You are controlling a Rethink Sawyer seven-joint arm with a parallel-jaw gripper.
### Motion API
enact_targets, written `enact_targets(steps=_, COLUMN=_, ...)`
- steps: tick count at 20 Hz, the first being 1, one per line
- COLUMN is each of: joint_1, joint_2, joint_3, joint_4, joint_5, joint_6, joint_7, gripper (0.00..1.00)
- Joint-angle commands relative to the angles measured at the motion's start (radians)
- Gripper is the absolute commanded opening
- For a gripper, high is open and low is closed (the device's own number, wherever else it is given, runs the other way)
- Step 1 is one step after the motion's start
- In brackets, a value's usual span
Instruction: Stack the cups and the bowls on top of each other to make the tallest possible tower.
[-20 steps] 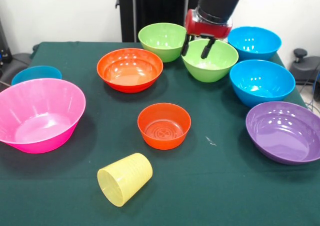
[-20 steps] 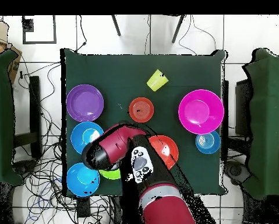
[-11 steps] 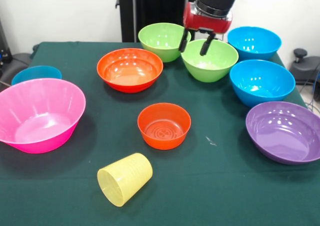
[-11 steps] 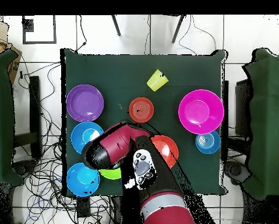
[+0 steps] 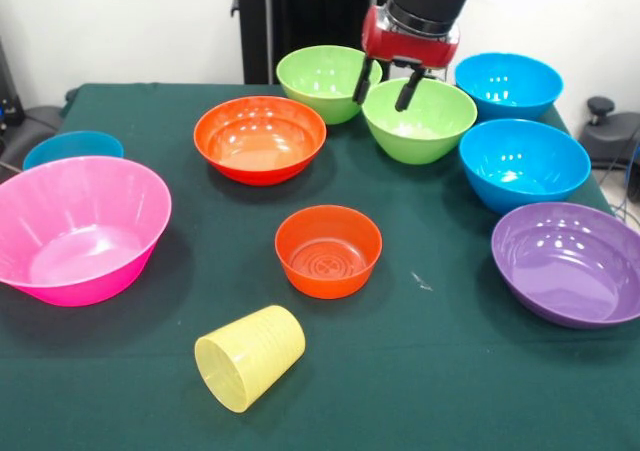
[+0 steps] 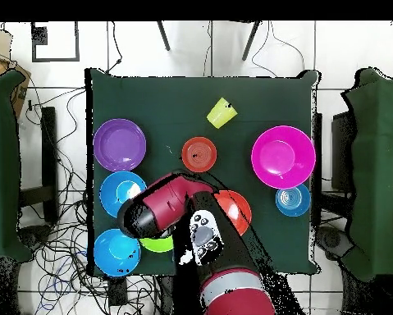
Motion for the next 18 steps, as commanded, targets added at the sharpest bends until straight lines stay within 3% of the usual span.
enact_targets(steps=1, joint_1=-0.03, joint_2=0.073, joint_3=0.006, joint_4=0.012, joint_5=-0.049, joint_6=-0.071, joint_7=-0.049, gripper=1.0)
enact_targets(steps=18, joint_1=-0.014, joint_2=0.199, joint_3=-0.037, joint_4=-0.071, joint_5=-0.083, joint_6=-0.122, joint_7=-0.01, gripper=1.0)
